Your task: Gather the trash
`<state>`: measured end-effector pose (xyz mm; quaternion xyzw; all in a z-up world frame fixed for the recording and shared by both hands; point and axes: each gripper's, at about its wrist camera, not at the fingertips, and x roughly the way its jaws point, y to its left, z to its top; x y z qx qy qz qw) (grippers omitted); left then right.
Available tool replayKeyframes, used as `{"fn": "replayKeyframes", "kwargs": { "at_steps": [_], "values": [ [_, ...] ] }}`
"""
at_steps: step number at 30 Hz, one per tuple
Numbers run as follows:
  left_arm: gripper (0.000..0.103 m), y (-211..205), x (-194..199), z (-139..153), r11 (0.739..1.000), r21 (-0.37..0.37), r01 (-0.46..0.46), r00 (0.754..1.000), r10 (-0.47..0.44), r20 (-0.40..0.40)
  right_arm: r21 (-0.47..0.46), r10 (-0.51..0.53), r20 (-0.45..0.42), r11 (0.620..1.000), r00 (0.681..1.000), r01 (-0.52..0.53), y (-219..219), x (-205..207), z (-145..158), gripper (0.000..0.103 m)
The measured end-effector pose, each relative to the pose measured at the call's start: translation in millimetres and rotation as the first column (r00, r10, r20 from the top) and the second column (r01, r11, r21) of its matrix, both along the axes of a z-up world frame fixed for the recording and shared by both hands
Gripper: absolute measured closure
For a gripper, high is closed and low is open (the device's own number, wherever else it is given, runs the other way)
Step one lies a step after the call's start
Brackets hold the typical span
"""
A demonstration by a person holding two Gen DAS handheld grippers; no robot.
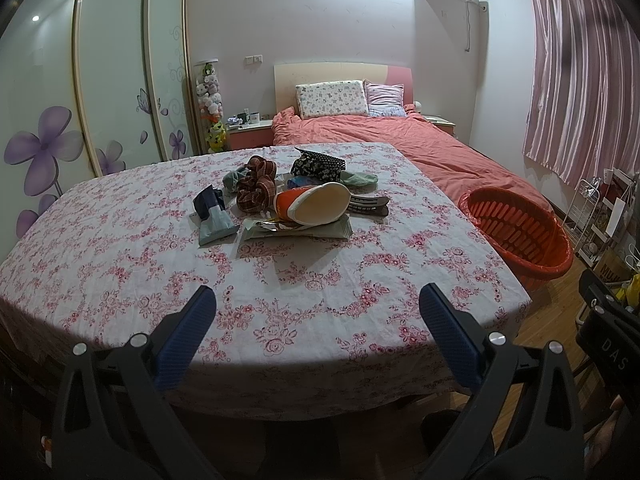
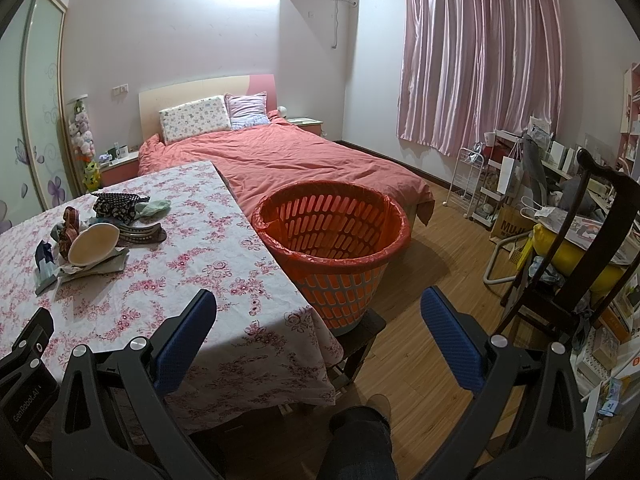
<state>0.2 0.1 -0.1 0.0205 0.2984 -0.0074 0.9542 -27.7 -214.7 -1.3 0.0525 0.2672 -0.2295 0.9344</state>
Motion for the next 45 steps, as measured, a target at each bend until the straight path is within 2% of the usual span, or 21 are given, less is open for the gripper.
{"fn": "replayKeyframes", "kwargs": {
  "at_steps": [31, 40, 45],
  "values": [
    [0.004, -0.3, -0.9, -0.2, 1.000, -0.002, -0.001, 1.000, 0.001, -0.007, -0.003, 0.000, -0.001, 1.000, 1.000, 0.000, 1.4, 3.1, -2.3, 0.002],
    [0.004, -0.4, 6.7, -4.0, 1.000, -0.006, -0.007, 1.000, 0.007, -0.024, -0.001, 0.003, -0.010, 1.000, 1.000, -0.003, 4.6, 7.9, -7.0, 0.002],
    [0.004, 18.3, 24.9, -12.0, 0.999, -0.037, -0.017, 0.998, 0.015, -0.054, -0.004, 0.024, -0.018, 1.000, 1.000, -0.024, 2.7, 18.2, -7.8, 0.002]
  ]
}}
